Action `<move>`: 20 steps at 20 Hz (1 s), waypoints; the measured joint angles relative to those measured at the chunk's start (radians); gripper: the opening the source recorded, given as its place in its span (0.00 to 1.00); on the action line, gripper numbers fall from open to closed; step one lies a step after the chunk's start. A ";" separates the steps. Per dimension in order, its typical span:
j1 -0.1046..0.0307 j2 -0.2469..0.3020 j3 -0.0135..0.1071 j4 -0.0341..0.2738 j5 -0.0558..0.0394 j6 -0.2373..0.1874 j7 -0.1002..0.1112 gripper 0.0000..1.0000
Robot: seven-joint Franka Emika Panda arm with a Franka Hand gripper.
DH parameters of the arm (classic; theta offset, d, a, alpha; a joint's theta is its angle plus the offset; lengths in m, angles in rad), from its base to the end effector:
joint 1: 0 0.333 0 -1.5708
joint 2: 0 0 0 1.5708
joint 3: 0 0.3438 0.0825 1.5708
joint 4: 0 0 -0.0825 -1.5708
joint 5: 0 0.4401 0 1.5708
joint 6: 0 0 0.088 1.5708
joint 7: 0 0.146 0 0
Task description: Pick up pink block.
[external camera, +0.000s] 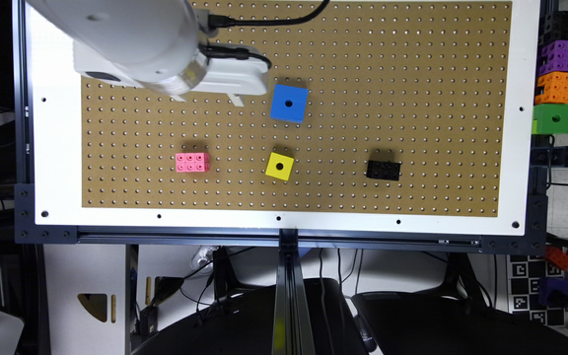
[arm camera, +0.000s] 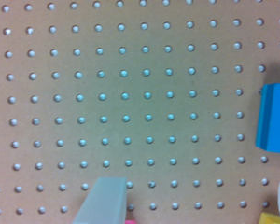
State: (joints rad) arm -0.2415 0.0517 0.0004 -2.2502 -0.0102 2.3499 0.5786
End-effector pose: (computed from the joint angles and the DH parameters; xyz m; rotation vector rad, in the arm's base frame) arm 0.5610 -0.1384 0.2980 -2.8842 1.2411 -0.0763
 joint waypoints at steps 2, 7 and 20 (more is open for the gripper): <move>-0.029 0.030 0.000 0.038 0.0000 0.000 -0.031 1.00; -0.058 0.150 0.000 0.169 0.0000 -0.001 -0.061 1.00; -0.082 0.211 0.000 0.249 0.0000 -0.006 -0.078 1.00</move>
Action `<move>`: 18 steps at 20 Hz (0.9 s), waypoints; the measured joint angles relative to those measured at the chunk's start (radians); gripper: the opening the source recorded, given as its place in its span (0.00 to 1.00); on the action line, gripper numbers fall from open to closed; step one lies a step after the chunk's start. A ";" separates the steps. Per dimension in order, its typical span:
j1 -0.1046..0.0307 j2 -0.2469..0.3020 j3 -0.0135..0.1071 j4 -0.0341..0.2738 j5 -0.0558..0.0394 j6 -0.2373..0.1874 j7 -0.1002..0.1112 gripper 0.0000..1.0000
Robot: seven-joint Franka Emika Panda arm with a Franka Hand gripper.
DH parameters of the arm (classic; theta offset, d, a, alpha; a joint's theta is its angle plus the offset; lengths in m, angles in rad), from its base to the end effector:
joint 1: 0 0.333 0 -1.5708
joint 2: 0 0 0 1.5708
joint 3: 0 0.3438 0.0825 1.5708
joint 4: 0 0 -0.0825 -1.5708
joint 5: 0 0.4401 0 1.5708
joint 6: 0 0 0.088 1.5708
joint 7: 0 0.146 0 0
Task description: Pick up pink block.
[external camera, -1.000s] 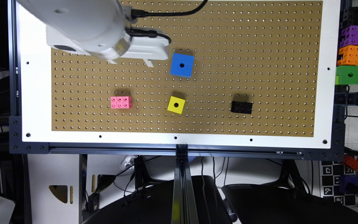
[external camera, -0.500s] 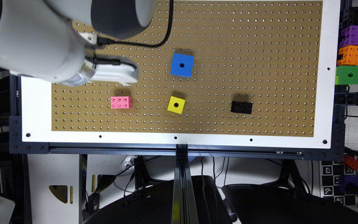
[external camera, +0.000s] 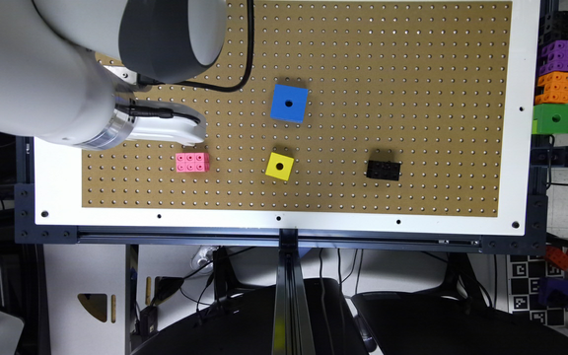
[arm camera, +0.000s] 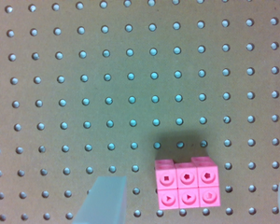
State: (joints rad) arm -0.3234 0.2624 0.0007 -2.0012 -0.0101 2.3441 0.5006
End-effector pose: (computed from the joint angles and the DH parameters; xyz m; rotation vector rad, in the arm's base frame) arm 0.6255 -0.2096 0.2876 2.8809 -1.2462 0.1269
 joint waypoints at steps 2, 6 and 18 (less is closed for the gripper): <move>0.000 0.000 0.001 0.001 0.0000 0.000 0.000 1.00; 0.001 0.028 0.004 0.003 0.0000 0.012 0.000 1.00; 0.002 0.200 0.020 0.090 0.0000 0.091 0.000 1.00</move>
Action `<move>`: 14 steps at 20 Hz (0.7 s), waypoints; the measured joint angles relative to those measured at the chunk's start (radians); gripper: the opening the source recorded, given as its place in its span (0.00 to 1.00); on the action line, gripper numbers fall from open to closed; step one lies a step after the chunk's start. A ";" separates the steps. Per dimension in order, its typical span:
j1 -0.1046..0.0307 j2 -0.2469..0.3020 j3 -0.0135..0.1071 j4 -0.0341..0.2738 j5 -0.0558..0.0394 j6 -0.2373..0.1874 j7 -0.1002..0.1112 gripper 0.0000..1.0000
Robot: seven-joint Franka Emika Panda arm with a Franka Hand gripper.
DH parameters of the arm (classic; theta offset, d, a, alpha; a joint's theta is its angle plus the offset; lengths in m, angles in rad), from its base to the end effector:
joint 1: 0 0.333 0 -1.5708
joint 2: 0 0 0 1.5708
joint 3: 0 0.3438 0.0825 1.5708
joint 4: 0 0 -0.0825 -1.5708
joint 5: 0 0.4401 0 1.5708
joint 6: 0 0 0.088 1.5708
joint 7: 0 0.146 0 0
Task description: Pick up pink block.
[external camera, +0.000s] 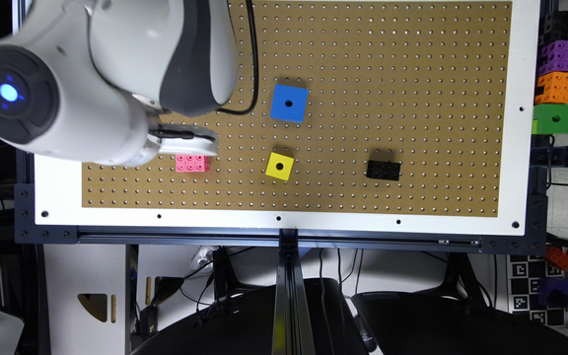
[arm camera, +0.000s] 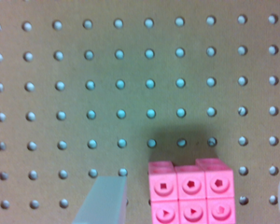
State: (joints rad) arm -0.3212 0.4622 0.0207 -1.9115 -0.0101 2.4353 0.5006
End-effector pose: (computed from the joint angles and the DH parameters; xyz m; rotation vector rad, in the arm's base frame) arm 0.6580 -0.2045 0.2044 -2.8868 1.2138 -0.0958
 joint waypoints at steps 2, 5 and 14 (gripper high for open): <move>0.001 0.025 0.002 0.035 0.0000 -0.006 0.000 1.00; 0.001 0.046 0.004 0.045 0.0000 -0.004 0.000 1.00; 0.001 0.106 0.005 0.050 0.0000 0.034 0.000 1.00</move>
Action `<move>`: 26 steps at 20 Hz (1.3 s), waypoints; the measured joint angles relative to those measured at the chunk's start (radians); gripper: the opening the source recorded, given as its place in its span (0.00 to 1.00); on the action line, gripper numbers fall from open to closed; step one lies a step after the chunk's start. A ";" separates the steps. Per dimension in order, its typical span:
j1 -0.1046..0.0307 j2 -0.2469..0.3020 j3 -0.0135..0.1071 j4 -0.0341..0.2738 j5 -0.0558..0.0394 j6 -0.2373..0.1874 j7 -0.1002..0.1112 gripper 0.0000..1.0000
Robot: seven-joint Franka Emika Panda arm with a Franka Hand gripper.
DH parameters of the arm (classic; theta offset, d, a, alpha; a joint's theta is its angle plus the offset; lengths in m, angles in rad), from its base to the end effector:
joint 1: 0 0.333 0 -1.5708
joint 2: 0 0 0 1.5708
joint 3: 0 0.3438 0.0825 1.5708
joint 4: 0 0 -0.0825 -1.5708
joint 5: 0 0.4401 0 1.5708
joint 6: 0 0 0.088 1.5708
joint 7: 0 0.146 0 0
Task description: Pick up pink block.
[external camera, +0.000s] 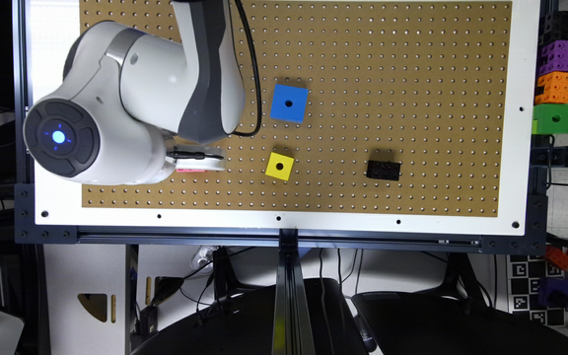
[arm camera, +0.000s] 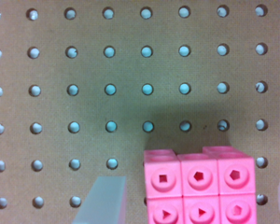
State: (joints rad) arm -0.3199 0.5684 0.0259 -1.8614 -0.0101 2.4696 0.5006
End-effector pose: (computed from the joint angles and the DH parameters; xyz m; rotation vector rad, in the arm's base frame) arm 0.6682 -0.2029 0.1567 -2.8878 1.2060 -0.0611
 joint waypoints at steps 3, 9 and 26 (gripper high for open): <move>0.000 0.012 0.000 0.002 0.0000 0.003 0.000 1.00; 0.000 0.083 0.001 0.023 -0.0002 0.063 0.000 1.00; 0.000 0.079 0.005 0.027 -0.0001 0.058 0.000 0.00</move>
State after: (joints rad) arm -0.3202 0.6479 0.0311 -1.8346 -0.0102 2.5275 0.5006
